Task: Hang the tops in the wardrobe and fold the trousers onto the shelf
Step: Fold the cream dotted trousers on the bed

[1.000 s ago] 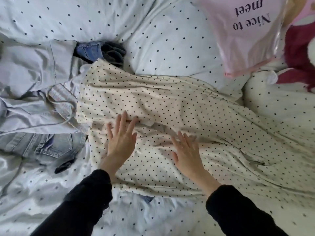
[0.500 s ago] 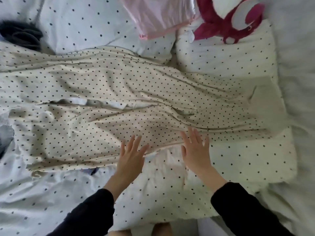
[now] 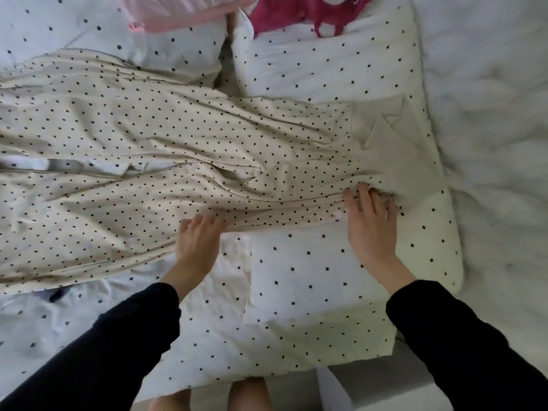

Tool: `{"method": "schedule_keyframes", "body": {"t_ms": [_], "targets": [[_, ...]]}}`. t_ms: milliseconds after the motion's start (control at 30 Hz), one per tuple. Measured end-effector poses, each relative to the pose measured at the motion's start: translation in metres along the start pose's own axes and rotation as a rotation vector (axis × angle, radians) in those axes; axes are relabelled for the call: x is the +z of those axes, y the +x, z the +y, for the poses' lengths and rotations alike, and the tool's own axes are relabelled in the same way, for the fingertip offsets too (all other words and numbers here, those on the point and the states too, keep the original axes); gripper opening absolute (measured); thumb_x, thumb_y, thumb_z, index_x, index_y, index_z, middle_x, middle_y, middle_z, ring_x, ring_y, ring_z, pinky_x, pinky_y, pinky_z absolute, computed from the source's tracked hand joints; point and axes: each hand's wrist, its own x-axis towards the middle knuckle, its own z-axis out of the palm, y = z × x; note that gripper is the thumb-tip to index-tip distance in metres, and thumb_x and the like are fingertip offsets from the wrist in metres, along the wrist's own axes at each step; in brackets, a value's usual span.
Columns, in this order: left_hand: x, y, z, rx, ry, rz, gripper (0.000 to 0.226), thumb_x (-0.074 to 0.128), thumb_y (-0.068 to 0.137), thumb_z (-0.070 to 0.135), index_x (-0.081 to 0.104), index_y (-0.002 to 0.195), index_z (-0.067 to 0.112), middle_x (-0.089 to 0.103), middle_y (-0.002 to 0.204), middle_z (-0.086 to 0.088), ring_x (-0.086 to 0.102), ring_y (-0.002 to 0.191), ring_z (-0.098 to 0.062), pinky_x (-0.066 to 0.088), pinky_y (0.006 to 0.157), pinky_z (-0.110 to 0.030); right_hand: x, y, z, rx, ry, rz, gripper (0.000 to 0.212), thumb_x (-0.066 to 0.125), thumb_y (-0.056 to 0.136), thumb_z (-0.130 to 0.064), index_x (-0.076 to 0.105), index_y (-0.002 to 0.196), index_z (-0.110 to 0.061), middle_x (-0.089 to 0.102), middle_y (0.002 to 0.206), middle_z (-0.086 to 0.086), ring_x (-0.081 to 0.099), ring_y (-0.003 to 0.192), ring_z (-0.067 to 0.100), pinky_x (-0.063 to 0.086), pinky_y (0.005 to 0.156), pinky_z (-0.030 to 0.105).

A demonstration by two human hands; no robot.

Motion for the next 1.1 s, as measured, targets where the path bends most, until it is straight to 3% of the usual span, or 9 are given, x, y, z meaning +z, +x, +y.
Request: {"method": "schedule_keyframes", "body": {"t_ms": [167, 267, 400, 600, 700, 767, 867, 1000, 1100], "targets": [[-0.010, -0.031, -0.001, 0.090, -0.094, 0.013, 0.029, 0.085, 0.054, -0.007, 0.064, 0.067, 0.008, 0.059, 0.063, -0.004, 0.058, 0.050, -0.026, 0.047, 0.048, -0.031, -0.001, -0.006, 0.006, -0.024, 0.039, -0.011, 0.059, 0.059, 0.075, 0.003, 0.049, 0.131, -0.010, 0.047, 0.137, 0.017, 0.052, 0.113, 0.034, 0.042, 0.087, 0.049], [-0.018, -0.052, -0.002, 0.078, -0.140, 0.003, 0.027, 0.087, 0.053, -0.003, 0.069, 0.069, 0.009, 0.061, 0.062, -0.002, 0.058, 0.049, -0.025, 0.048, 0.044, -0.031, -0.006, -0.003, 0.017, -0.010, 0.021, -0.079, 0.070, 0.067, 0.070, 0.001, 0.045, 0.136, -0.009, 0.044, 0.140, 0.017, 0.050, 0.114, 0.034, 0.039, 0.094, 0.053], [-0.027, -0.062, 0.000, 0.086, -0.161, 0.009, 0.025, 0.088, 0.054, -0.001, 0.070, 0.067, 0.010, 0.058, 0.059, 0.000, 0.054, 0.046, -0.022, 0.046, 0.042, -0.029, -0.016, 0.004, 0.022, 0.055, -0.023, -0.146, 0.063, 0.059, 0.080, -0.003, 0.040, 0.140, -0.010, 0.038, 0.145, 0.014, 0.048, 0.117, 0.032, 0.035, 0.093, 0.052], [-0.036, -0.065, -0.003, 0.102, -0.206, 0.039, 0.019, 0.085, 0.060, 0.000, 0.071, 0.070, 0.007, 0.059, 0.062, -0.001, 0.056, 0.047, -0.023, 0.045, 0.042, -0.026, -0.013, -0.007, 0.026, 0.048, 0.003, -0.011, 0.054, 0.065, 0.070, 0.003, 0.057, 0.122, -0.008, 0.058, 0.120, 0.015, 0.057, 0.082, 0.034, 0.043, 0.075, 0.045], [-0.033, -0.074, -0.007, 0.082, -0.203, -0.030, 0.014, 0.082, 0.066, 0.002, 0.072, 0.072, 0.008, 0.061, 0.064, -0.001, 0.057, 0.049, -0.022, 0.049, 0.044, -0.028, -0.013, -0.023, 0.032, -0.030, 0.045, 0.091, 0.052, 0.066, 0.065, 0.005, 0.060, 0.116, -0.009, 0.063, 0.113, 0.011, 0.057, 0.073, 0.031, 0.040, 0.076, 0.041], [-0.029, -0.082, -0.008, 0.037, -0.199, -0.120, 0.003, 0.074, 0.077, 0.007, 0.073, 0.080, 0.009, 0.064, 0.072, -0.002, 0.059, 0.055, -0.024, 0.050, 0.051, -0.030, -0.013, -0.038, 0.037, -0.063, 0.082, 0.124, 0.054, 0.068, 0.065, 0.005, 0.060, 0.117, -0.008, 0.063, 0.112, 0.011, 0.059, 0.075, 0.030, 0.035, 0.079, 0.041], [-0.028, -0.089, -0.009, 0.001, -0.205, -0.234, 0.008, 0.065, 0.086, 0.012, 0.072, 0.088, 0.010, 0.064, 0.079, -0.002, 0.059, 0.062, -0.022, 0.051, 0.059, -0.031, -0.015, -0.057, 0.042, -0.073, 0.100, 0.130, 0.053, 0.069, 0.065, 0.008, 0.062, 0.115, -0.006, 0.062, 0.106, 0.013, 0.059, 0.079, 0.030, 0.036, 0.081, 0.043], [-0.035, -0.090, -0.010, 0.089, -0.168, -0.138, 0.016, 0.083, 0.065, 0.003, 0.070, 0.072, 0.010, 0.058, 0.061, 0.000, 0.055, 0.045, -0.020, 0.046, 0.047, -0.028, -0.015, -0.059, 0.052, -0.046, 0.083, 0.099, 0.039, 0.071, 0.062, 0.011, 0.068, 0.097, -0.004, 0.061, 0.098, 0.013, 0.057, 0.081, 0.031, 0.043, 0.073, 0.041], [-0.040, -0.088, -0.017, 0.067, -0.143, -0.094, 0.019, 0.083, 0.063, -0.001, 0.067, 0.070, 0.008, 0.056, 0.059, -0.002, 0.055, 0.047, -0.023, 0.047, 0.052, -0.033, -0.024, -0.050, 0.047, 0.068, 0.182, 0.041, 0.027, 0.069, 0.067, 0.005, 0.069, 0.093, -0.005, 0.063, 0.101, 0.013, 0.055, 0.093, 0.032, 0.039, 0.079, 0.044]]}}
